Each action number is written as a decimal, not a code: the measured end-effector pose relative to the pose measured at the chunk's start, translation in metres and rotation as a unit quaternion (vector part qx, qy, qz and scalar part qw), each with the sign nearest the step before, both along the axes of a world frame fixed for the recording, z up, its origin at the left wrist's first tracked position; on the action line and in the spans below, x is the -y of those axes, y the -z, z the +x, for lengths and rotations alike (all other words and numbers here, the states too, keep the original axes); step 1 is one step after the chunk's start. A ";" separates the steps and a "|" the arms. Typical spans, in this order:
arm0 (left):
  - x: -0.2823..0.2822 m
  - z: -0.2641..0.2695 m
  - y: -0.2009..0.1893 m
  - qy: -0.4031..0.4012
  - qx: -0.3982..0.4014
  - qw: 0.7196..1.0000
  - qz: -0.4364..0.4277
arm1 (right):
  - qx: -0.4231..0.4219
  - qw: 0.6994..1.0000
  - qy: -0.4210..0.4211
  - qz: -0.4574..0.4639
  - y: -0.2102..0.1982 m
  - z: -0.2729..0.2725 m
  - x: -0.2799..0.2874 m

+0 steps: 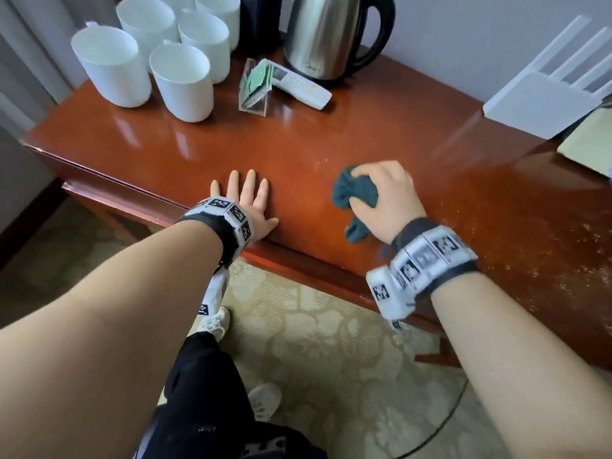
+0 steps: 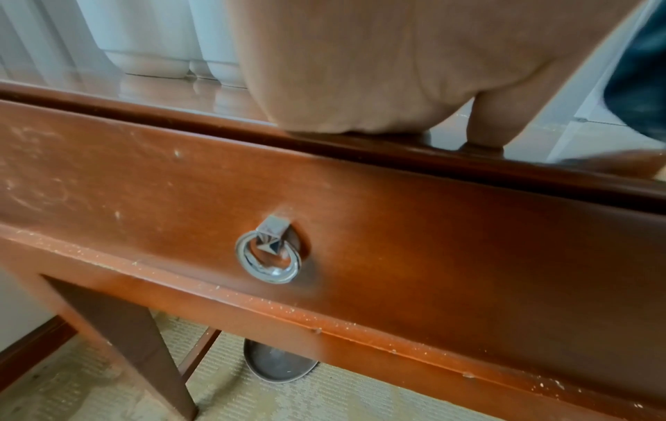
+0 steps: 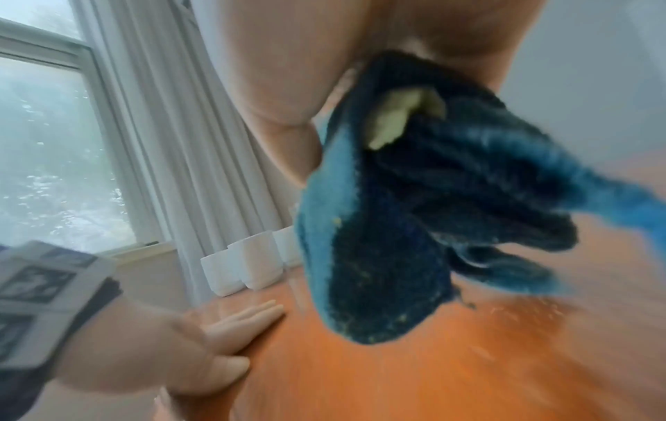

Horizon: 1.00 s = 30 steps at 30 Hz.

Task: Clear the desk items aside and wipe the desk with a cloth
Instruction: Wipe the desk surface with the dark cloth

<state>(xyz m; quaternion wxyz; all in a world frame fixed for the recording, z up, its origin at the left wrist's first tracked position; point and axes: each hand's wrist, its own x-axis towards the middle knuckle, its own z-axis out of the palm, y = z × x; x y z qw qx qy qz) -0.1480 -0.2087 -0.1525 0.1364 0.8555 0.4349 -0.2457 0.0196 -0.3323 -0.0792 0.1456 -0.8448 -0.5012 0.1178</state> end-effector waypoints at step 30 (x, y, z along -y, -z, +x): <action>-0.019 -0.018 -0.004 0.041 0.039 0.998 0.004 | 0.019 0.968 0.081 -0.236 0.036 0.026 -0.038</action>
